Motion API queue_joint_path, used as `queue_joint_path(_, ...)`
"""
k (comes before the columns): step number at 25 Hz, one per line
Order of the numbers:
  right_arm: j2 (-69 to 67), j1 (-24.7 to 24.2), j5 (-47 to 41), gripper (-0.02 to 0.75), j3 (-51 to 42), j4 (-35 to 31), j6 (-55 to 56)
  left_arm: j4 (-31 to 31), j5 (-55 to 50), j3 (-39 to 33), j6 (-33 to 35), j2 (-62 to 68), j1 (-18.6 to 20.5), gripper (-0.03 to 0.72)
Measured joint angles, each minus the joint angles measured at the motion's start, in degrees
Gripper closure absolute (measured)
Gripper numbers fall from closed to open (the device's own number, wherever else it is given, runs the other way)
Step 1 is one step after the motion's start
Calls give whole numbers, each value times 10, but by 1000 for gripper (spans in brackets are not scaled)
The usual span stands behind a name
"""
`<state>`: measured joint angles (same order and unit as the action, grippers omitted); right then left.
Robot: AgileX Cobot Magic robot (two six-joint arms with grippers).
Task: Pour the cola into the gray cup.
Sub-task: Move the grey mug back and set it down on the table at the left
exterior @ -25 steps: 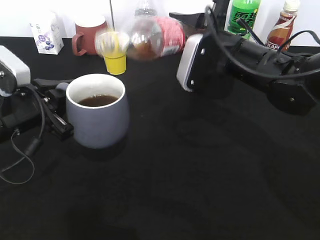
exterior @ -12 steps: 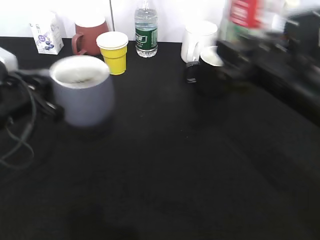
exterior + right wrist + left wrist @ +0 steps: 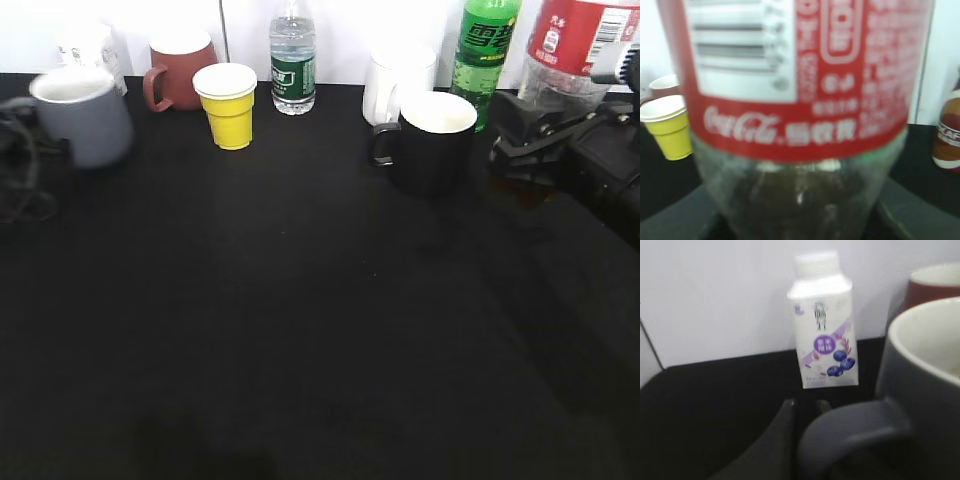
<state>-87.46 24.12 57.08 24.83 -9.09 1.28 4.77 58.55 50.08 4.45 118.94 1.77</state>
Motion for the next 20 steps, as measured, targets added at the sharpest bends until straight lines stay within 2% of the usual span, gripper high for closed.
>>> queue_joint_path(3,0,0,0,353,0,-6,0,0,-20,80,-3,63,1,620)
queue_joint_path(5,0,0,0,353,0,-6,0,0,-21,100,-4,77,2,612)
queue_joint_path(6,0,0,0,353,0,-7,0,0,-22,101,-5,77,2,585)
queue_joint_path(8,0,0,0,353,0,-7,0,-4,-23,93,-7,73,2,471)
queue_joint_path(10,0,0,0,353,0,-8,0,-5,-6,54,-10,48,2,396)
queue_joint_path(14,0,-6,-1,353,0,-21,-26,1,34,-82,-11,-35,2,381)
queue_joint_path(15,-2,-26,-1,353,0,-20,-30,4,37,-123,-11,-67,2,381)
queue_joint_path(17,-41,-96,18,353,9,-11,-32,5,37,-208,-11,-140,1,381)
queue_joint_path(18,-76,-126,32,353,26,11,-31,-1,31,-235,-11,-182,-5,381)
queue_joint_path(20,-165,-153,69,353,85,38,-25,-11,-25,-262,-11,-254,-36,381)
